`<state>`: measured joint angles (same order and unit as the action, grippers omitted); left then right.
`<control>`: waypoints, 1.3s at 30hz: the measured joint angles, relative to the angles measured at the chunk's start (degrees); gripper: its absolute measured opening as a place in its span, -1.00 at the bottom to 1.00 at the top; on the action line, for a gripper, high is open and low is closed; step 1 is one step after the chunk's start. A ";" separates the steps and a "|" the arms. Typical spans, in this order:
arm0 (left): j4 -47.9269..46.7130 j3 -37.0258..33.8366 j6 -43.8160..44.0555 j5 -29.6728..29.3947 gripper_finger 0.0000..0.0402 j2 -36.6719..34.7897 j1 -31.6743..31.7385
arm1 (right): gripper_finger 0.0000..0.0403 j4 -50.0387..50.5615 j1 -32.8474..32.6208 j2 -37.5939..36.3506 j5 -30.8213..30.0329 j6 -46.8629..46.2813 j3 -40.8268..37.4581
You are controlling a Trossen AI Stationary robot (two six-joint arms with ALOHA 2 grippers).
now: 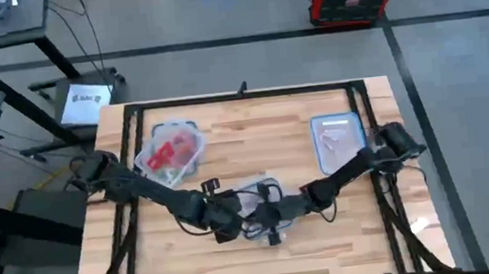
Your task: Sort candy
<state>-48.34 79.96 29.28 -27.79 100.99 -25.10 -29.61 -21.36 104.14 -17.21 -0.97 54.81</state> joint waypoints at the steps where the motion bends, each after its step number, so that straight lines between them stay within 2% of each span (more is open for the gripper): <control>1: -0.36 0.65 -0.44 -0.82 -0.54 0.00 -0.27 | -1.00 2.20 0.04 -1.62 -0.24 0.00 0.00; 8: 2.54 2.80 -1.83 -3.64 -0.54 0.00 -1.03 | -1.00 19.89 -1.75 -14.83 -0.85 -0.55 0.00; 12: 13.15 2.16 -4.12 -3.61 -0.54 0.02 -0.99 | -1.00 35.18 -4.72 -21.51 -6.94 -4.01 -0.01; 15: 22.92 0.27 -6.04 -3.86 -0.54 0.24 -0.51 | -1.00 40.33 -7.02 -25.61 -10.42 -8.75 -2.90; 19: 37.42 -4.43 -6.19 -3.57 -0.54 0.24 1.11 | -1.00 40.30 -9.58 -29.74 -12.43 -16.54 -10.74; 22: 42.27 -7.69 -5.73 -2.19 -0.54 0.31 2.20 | -1.00 36.56 -10.04 -31.81 -12.85 -23.12 -17.06; 28: 44.38 -12.36 -2.97 -0.19 -0.54 0.31 2.71 | -1.00 22.64 -9.84 -31.33 -12.86 -26.46 -24.21; 31: 46.80 -15.11 -1.77 2.41 -0.54 0.31 2.63 | -1.00 22.30 -8.84 -30.45 -12.84 -25.97 -24.34; 39: 45.62 -17.36 -1.79 3.24 -0.54 0.35 1.93 | -1.00 17.65 -7.30 -24.47 -10.34 -26.37 -24.30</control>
<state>-2.71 62.61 27.50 -24.54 101.34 -23.18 -11.97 -28.67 79.67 -27.55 -27.34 30.51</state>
